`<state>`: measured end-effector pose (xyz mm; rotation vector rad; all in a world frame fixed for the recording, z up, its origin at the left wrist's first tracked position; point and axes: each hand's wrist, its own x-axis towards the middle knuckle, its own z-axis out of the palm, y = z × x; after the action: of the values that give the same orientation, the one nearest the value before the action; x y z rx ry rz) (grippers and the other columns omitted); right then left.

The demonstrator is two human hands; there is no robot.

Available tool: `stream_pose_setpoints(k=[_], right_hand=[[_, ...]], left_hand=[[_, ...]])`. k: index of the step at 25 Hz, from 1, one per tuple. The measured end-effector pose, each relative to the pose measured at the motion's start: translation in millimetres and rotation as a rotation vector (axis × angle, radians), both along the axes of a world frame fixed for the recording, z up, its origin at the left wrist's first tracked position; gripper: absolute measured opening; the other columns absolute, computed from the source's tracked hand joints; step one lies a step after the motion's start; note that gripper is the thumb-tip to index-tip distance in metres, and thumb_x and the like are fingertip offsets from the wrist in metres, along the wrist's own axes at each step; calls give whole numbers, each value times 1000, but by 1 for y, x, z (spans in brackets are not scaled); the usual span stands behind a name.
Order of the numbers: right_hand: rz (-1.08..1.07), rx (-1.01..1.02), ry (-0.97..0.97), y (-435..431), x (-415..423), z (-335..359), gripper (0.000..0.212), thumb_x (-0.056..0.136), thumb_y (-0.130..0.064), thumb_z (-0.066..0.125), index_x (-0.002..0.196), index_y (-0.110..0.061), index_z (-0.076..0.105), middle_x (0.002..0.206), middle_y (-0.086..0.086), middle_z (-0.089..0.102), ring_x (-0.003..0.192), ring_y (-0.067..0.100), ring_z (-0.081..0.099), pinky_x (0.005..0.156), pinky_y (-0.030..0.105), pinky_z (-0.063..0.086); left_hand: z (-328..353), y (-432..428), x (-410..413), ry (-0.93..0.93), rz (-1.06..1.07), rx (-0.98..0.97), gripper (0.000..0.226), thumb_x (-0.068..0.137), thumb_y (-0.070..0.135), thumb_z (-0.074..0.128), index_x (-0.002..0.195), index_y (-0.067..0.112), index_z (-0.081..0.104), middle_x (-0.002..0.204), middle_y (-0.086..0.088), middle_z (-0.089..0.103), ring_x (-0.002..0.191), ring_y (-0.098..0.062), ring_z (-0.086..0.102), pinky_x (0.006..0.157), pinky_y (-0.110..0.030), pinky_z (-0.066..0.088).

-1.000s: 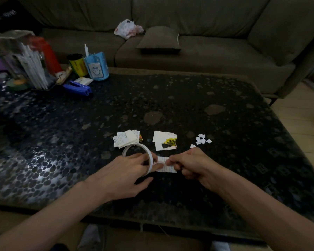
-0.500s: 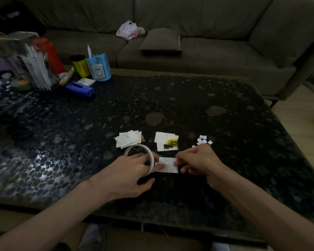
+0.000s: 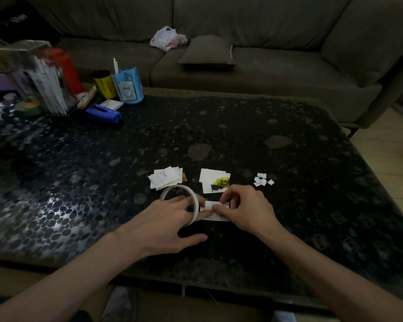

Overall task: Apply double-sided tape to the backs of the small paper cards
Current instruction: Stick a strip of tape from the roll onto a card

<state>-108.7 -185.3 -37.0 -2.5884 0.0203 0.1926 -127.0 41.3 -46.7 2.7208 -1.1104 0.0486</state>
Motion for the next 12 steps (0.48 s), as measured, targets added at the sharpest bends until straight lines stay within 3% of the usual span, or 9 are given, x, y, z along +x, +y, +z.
stream_pose_setpoints(k=[4, 8, 12], right_hand=[[-23, 55, 66, -1, 2, 2, 23, 84, -46, 83, 91, -36, 63, 80, -9, 66, 72, 4, 63, 62, 23, 48], [-79, 180, 141, -6, 7, 6, 24, 83, -32, 87, 93, -35, 66, 82, -6, 70, 76, 6, 67, 76, 29, 60], [-82, 171, 159, -6, 10, 7, 25, 81, -32, 88, 89, -35, 65, 80, -7, 69, 73, 5, 65, 68, 24, 54]], left_hand=[[-1, 0, 0, -6, -2, 9, 65, 97, 75, 28, 153, 44, 39, 152, 17, 37, 134, -6, 47, 90, -31, 57], [1, 0, -1, -6, -6, 30, 68, 96, 74, 24, 155, 44, 37, 156, 17, 35, 138, -6, 44, 93, -32, 56], [4, 1, -2, 17, -20, 49, 67, 97, 70, 22, 158, 44, 31, 160, 17, 31, 143, -6, 39, 96, -33, 55]])
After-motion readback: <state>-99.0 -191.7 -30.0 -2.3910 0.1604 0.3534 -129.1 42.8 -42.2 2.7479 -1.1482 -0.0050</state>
